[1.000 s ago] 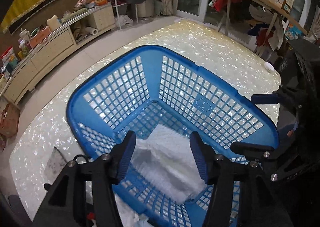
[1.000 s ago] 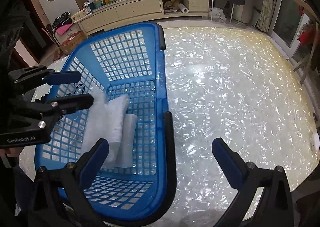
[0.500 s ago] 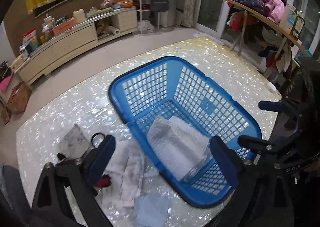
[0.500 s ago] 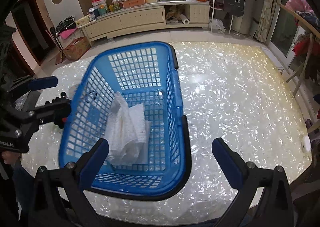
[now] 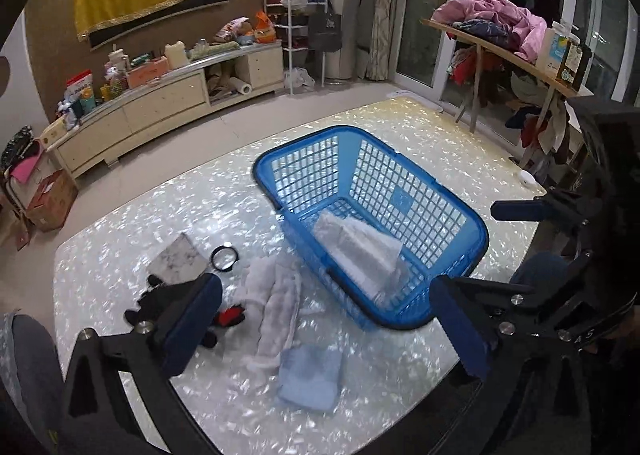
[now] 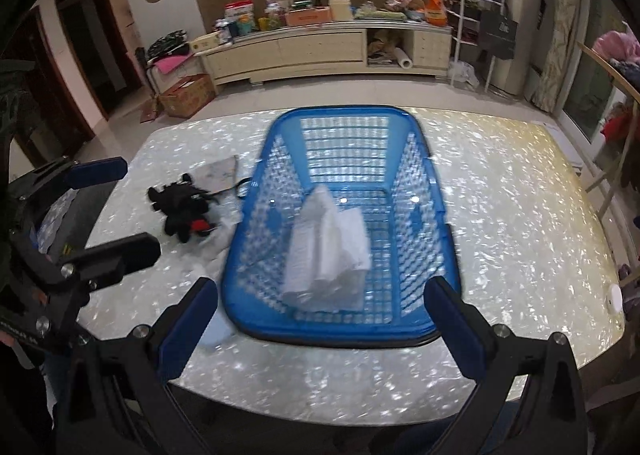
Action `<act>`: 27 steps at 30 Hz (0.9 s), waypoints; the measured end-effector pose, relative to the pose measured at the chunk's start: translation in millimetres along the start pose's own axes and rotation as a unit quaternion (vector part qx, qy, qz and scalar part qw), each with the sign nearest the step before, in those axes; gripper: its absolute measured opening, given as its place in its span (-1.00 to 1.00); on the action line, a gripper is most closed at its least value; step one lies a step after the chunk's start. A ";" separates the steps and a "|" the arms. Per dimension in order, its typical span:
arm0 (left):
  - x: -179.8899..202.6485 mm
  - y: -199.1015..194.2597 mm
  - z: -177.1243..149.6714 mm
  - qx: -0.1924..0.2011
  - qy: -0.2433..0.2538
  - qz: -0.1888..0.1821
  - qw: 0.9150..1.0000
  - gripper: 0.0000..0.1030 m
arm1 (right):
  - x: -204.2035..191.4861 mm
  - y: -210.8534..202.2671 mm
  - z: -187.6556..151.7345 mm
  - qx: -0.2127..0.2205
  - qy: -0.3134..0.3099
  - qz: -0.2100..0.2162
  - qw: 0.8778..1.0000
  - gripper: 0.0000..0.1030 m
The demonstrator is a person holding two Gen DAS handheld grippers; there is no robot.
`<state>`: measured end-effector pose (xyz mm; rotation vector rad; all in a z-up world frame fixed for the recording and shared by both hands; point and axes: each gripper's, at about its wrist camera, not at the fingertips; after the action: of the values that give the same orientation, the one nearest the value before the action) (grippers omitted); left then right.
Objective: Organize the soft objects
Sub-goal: 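Withdraw the left gripper and move the right gripper toward the light blue cloth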
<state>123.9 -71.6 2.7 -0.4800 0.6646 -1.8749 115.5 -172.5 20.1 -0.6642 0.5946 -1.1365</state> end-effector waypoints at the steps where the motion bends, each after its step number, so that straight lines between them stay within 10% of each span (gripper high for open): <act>1: -1.0 -6.4 -4.2 0.002 0.000 0.005 1.000 0.99 | -4.5 -0.8 -1.2 -0.002 -0.006 0.005 1.000 1.00; 27: -69.4 -81.3 -100.7 -0.005 -0.100 0.072 0.992 1.00 | -126.3 32.2 -30.4 -0.026 -0.121 0.091 0.988 0.90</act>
<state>32.3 40.0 -24.0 -0.6012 0.5602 -1.6624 74.0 -49.4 -12.3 -0.7651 0.4678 -0.8569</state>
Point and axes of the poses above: each gripper's, at about its wrist camera, not at the fingertips, and y roughly the way its jaws point, x to its right, z to its top, and after that the axes turned 8 degrees about x, right-handed
